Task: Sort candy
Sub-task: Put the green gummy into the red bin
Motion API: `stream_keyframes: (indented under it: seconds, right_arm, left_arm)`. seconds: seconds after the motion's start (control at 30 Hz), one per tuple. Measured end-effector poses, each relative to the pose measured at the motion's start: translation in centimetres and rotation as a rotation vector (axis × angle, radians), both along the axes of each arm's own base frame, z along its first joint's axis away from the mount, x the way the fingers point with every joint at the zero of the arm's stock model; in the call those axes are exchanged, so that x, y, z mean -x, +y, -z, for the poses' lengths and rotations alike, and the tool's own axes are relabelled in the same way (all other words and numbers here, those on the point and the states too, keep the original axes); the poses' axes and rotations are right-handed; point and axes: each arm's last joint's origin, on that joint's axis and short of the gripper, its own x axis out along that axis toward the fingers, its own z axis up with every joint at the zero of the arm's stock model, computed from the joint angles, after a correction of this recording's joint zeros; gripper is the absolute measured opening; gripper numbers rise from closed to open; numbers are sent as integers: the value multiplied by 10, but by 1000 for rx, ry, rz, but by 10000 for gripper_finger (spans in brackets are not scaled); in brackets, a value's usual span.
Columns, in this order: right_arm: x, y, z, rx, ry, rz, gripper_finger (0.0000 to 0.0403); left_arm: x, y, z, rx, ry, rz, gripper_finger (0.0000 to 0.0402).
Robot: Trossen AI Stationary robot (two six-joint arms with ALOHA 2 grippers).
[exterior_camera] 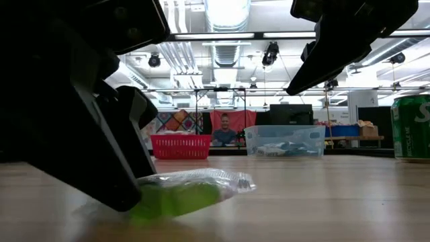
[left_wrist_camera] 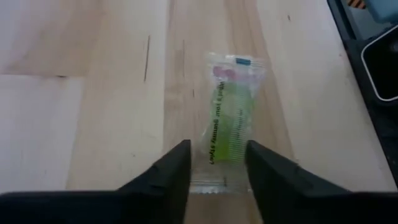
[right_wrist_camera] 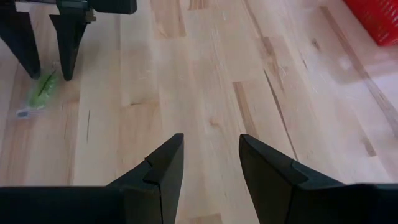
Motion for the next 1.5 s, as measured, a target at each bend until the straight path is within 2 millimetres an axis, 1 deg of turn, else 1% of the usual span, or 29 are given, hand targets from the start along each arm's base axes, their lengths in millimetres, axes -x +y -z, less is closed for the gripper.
stream_keyframes:
  seconds: [0.2, 0.27, 0.47, 0.53, 0.63, 0.73, 0.87, 1.03, 1.1, 1.2, 1.37, 1.5]
  right_arm:
    - [0, 0, 0, 3, -1, 3, 148]
    - [0, 0, 0, 5, -3, 5, 148]
    - [0, 0, 0, 4, -5, 5, 148]
    - [0, 0, -1, 2, -8, 5, 148]
    - [0, 0, -1, 0, -9, 7, 148]
    - [-1, 0, -1, -2, -15, 8, 148]
    - [-1, -1, -1, 25, -29, 37, 148]
    - [-1, -1, -2, 28, -34, 51, 148]
    - [-1, -1, -2, 27, -37, 51, 148]
    - [-1, -1, -2, 23, -39, 54, 148]
    - [-2, -1, -2, 19, -49, 59, 148]
    - [-2, -2, -3, 38, -62, 80, 148]
  left_arm:
    - [0, 0, -2, 10, -1, 6, 35]
    - [1, -1, -6, 15, -6, 14, 11]
    - [3, 1, -20, -12, -36, 51, 5]
    - [4, 5, -25, -45, -31, 46, 2]
    - [8, 16, -38, -117, -15, 12, 2]
    - [11, 34, -54, -221, -6, -29, 1]
    - [13, 71, -75, -364, 42, -94, 0]
    - [12, 126, -93, -460, 38, -120, 0]
    - [12, 151, -95, -491, 35, -141, 0]
    - [12, 191, -94, -491, 33, -194, 0]
    - [12, 257, -90, -476, 25, -379, 0]
    - [16, 302, -90, -474, 29, -530, 0]
